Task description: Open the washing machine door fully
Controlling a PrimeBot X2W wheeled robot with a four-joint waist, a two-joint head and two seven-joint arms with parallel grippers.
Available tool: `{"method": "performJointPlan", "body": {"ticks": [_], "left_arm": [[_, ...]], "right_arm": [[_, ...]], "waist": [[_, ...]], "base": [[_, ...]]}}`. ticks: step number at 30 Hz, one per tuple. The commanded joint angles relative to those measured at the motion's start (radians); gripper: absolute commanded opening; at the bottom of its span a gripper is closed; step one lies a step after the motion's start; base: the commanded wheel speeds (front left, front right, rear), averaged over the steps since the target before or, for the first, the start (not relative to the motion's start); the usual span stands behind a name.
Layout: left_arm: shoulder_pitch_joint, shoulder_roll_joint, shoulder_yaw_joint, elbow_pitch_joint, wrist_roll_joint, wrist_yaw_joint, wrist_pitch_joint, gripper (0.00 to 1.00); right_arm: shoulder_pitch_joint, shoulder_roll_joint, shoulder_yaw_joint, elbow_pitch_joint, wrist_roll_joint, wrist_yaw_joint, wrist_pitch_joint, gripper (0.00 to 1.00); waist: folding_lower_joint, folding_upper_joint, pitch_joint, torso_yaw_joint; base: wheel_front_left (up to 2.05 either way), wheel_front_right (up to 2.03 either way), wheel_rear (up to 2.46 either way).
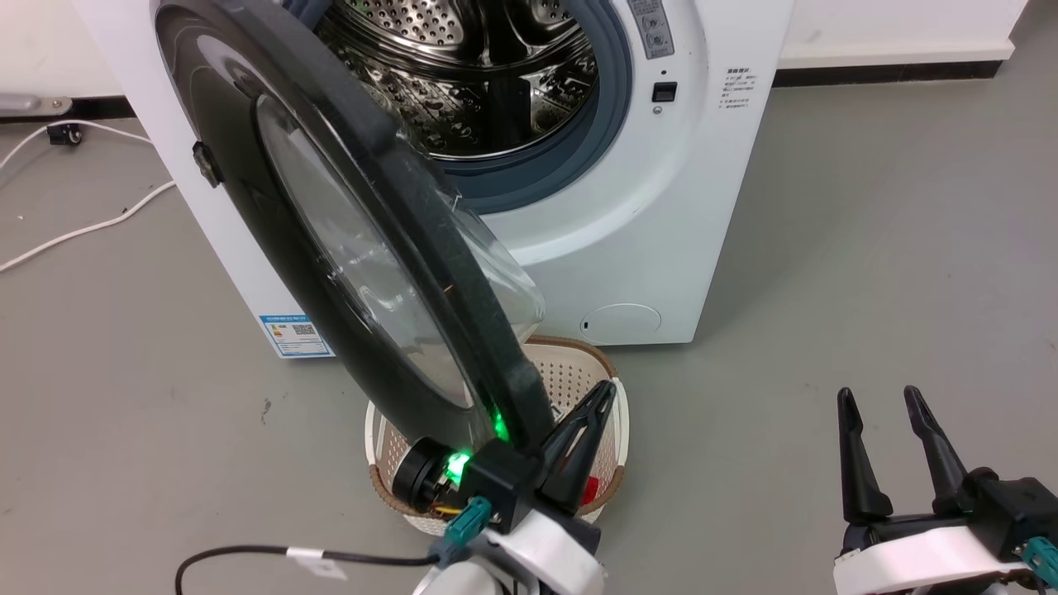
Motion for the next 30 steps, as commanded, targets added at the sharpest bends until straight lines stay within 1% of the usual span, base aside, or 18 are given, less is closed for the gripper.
{"method": "performJointPlan", "body": {"ticks": [1, 6, 11, 18, 25, 30], "left_arm": [[0.025, 0.031, 0.025, -0.011, 0.005, 0.021, -0.003, 0.0], [0.111, 0.058, 0.033, -0.095, 0.003, 0.05, -0.005, 0.0], [0.182, 0.084, 0.04, -0.158, 0.0, 0.082, 0.003, 0.0], [0.247, 0.111, 0.025, -0.234, 0.013, 0.109, 0.029, 0.0], [0.313, 0.145, 0.036, -0.305, 0.016, 0.155, 0.058, 0.0], [0.322, 0.171, 0.056, -0.319, 0.016, 0.17, 0.072, 0.0]], "right_arm": [[0.005, 0.002, 0.002, 0.004, 0.005, 0.0, -0.002, 1.0], [0.015, 0.002, 0.006, 0.017, 0.015, 0.0, -0.002, 1.0], [0.026, 0.002, 0.007, 0.024, 0.03, 0.0, -0.002, 1.0], [0.027, 0.002, 0.005, 0.028, 0.03, 0.0, -0.002, 1.0], [0.036, 0.002, -0.006, 0.028, 0.032, 0.0, -0.002, 1.0], [0.034, 0.001, -0.007, 0.031, 0.038, 0.0, -0.002, 1.0]], "waist": [[0.0, 0.0, -0.005, 0.0], [0.0, 0.0, -0.016, 0.003], [0.0, 0.0, -0.024, 0.027], [0.0, 0.0, -0.031, 0.062], [0.0, 0.0, -0.03, 0.121], [0.0, 0.0, -0.028, 0.155]], "base": [[0.0, 0.0, 0.0], [0.0, 0.0, 0.0], [0.0, 0.0, 0.0], [0.0, 0.0, 0.0], [0.0, 0.0, 0.0], [0.0, 0.0, 0.0]]}}
